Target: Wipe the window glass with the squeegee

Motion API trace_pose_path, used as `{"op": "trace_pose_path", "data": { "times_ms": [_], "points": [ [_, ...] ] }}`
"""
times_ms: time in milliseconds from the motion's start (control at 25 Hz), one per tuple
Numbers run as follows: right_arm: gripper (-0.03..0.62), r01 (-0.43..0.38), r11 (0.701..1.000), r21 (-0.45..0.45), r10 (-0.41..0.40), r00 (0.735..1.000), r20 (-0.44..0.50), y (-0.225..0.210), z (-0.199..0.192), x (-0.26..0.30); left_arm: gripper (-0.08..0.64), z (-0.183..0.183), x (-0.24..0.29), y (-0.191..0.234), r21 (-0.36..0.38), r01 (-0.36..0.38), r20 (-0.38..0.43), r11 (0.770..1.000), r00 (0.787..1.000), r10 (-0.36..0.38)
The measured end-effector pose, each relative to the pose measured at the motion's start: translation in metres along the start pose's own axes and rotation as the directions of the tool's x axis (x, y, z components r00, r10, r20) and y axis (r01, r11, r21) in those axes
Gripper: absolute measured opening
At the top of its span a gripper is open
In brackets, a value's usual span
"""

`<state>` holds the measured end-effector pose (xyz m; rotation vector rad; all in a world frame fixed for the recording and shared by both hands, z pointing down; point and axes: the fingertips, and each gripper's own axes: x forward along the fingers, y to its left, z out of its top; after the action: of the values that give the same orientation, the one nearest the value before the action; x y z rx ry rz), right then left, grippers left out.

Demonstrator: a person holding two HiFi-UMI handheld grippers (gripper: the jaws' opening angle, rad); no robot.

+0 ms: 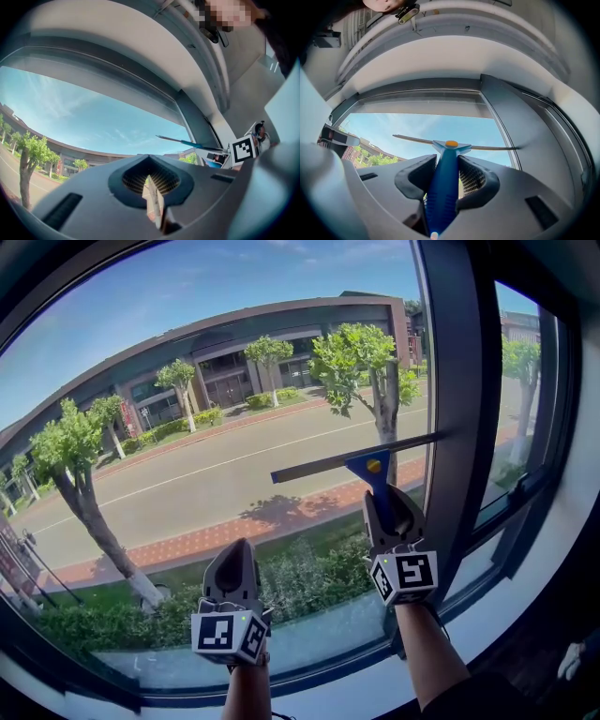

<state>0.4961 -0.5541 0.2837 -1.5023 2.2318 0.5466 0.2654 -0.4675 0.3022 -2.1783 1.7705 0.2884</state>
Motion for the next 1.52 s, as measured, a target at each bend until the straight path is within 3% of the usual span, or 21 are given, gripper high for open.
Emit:
{"op": "trace_pose_path", "data": {
  "times_ms": [600, 1160, 1520],
  "points": [
    [0.141, 0.004, 1.0, -0.001, -0.004, 0.997, -0.074, -0.003, -0.027, -0.005, 0.002, -0.015, 0.004, 0.004, -0.025, -0.003, -0.052, 1.0, 0.999, 0.001],
    [0.141, -0.006, 1.0, -0.023, 0.002, 0.988, -0.155, 0.007, -0.065, -0.035, 0.002, -0.051, -0.009, 0.0, -0.063, 0.002, -0.108, 0.998, 0.994, -0.009],
    [0.14, 0.024, 0.999, -0.048, -0.035, 0.967, -0.252, 0.008, -0.098, -0.054, 0.002, -0.059, -0.017, -0.002, -0.079, -0.002, -0.123, 0.997, 0.992, -0.008]
  ]
}}
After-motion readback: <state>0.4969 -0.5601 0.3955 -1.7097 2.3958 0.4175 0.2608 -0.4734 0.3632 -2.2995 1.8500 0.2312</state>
